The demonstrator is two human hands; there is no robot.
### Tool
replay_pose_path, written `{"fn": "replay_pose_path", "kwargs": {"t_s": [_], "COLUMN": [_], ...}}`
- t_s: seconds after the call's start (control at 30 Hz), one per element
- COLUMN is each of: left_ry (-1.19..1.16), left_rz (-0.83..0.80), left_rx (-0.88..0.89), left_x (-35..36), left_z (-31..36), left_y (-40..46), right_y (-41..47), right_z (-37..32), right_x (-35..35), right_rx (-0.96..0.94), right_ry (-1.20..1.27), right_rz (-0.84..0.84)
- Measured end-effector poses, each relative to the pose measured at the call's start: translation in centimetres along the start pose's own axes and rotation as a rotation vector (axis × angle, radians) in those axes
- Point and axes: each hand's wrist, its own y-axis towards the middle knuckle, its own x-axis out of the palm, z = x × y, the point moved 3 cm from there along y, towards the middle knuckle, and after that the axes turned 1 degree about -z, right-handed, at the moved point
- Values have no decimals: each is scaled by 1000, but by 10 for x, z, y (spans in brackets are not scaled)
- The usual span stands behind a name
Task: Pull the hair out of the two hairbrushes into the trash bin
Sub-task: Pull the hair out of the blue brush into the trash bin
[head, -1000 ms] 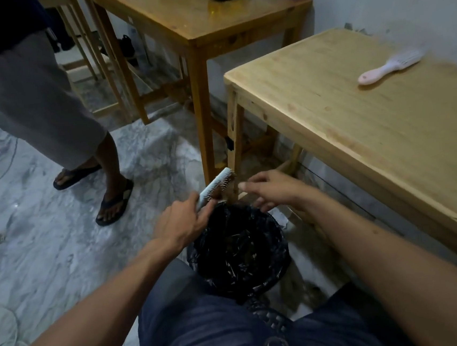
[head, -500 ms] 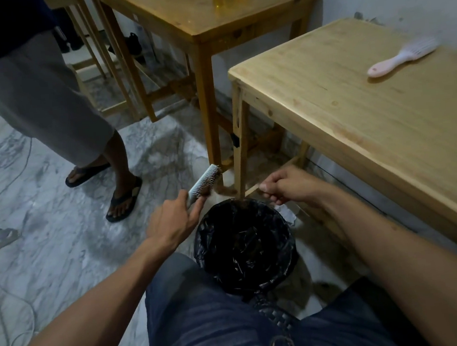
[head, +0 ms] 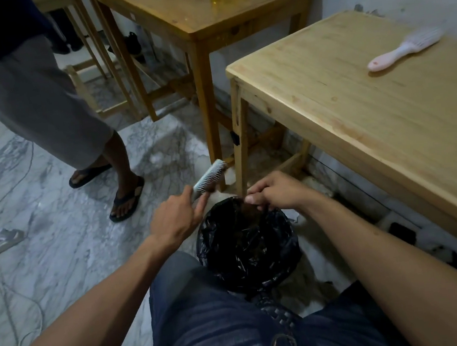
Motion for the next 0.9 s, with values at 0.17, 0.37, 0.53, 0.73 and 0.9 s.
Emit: {"fn": "replay_pose_path", "kwargs": {"t_s": [0.17, 0.37, 0.53, 0.73, 0.9], "left_ry": [-2, -15, -46, -135, -165], "left_rz": [-44, -55, -52, -55, -68], "left_rx": [-175, 5, 93, 109, 94], "left_x": [1, 7, 13, 18, 19], "left_z": [-34, -9, 11, 24, 26], "left_y": [2, -1, -6, -13, -12], "right_y": [-8, 1, 10, 12, 11], "right_z": [10, 14, 8, 5, 3], "right_x": [-20, 5, 8, -8, -1], "right_rx": [27, 124, 87, 19, 13], "right_ry": [-81, -63, -98, 188, 174], "right_rz": [2, -154, -5, 299, 363]}}
